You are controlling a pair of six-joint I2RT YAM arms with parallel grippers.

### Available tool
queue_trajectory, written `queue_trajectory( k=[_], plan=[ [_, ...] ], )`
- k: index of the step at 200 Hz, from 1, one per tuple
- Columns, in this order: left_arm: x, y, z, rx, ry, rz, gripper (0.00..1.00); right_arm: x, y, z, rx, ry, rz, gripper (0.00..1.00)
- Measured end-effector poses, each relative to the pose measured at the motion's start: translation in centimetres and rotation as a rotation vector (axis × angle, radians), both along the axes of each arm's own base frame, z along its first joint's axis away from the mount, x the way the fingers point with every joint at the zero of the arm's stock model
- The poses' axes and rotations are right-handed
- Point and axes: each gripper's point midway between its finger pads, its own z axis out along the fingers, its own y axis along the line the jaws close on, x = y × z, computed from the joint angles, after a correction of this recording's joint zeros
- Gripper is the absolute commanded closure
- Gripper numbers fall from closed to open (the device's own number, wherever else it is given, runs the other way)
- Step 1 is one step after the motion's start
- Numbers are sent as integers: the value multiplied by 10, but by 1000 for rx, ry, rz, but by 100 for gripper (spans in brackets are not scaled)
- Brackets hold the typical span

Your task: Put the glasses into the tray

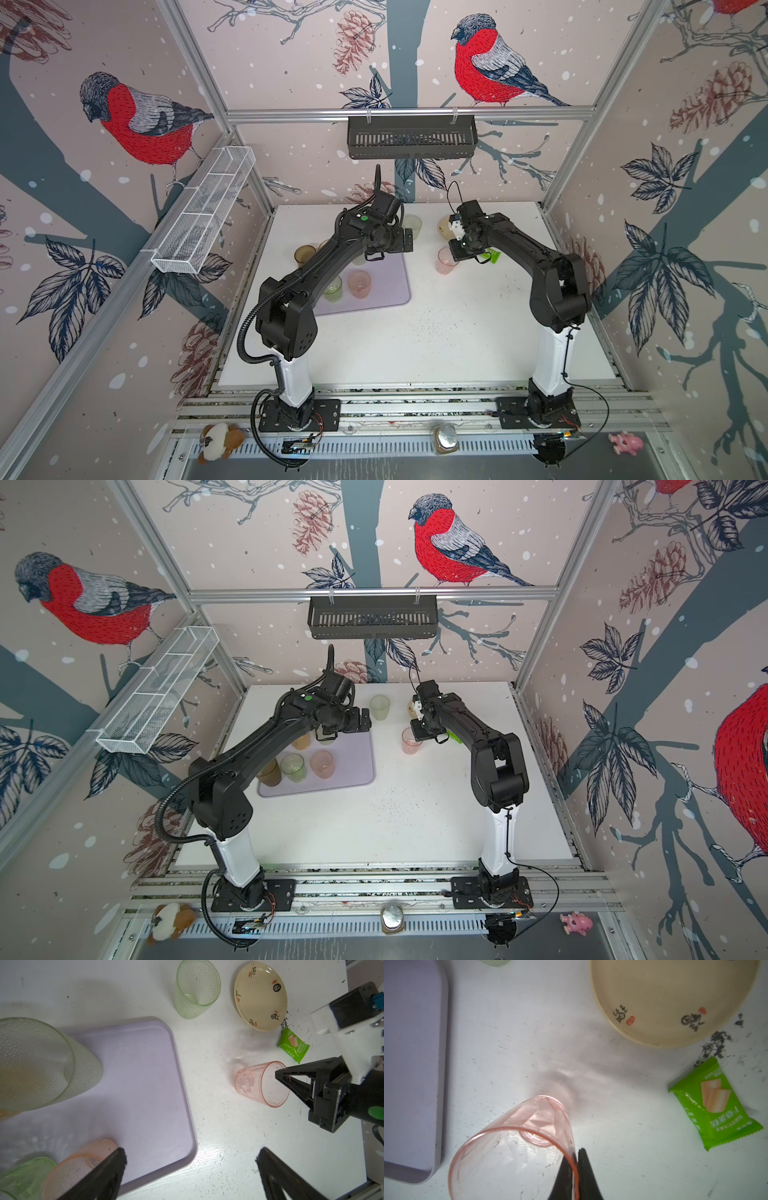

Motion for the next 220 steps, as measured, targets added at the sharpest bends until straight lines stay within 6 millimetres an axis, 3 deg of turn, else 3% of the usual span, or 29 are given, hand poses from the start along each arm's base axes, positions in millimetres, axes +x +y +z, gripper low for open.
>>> queue_trajectory(
  k=[73, 122, 220],
  plan=[
    [5, 6, 4, 11, -17, 20, 1, 11, 17, 18, -11, -57, 45, 97],
    [6, 16, 11, 15, -33, 42, 1, 14, 40, 23, -51, -68, 88, 98],
    [-1, 63, 16, 32, -37, 127, 1, 25, 89, 42, -55, -106, 148, 98]
  ],
)
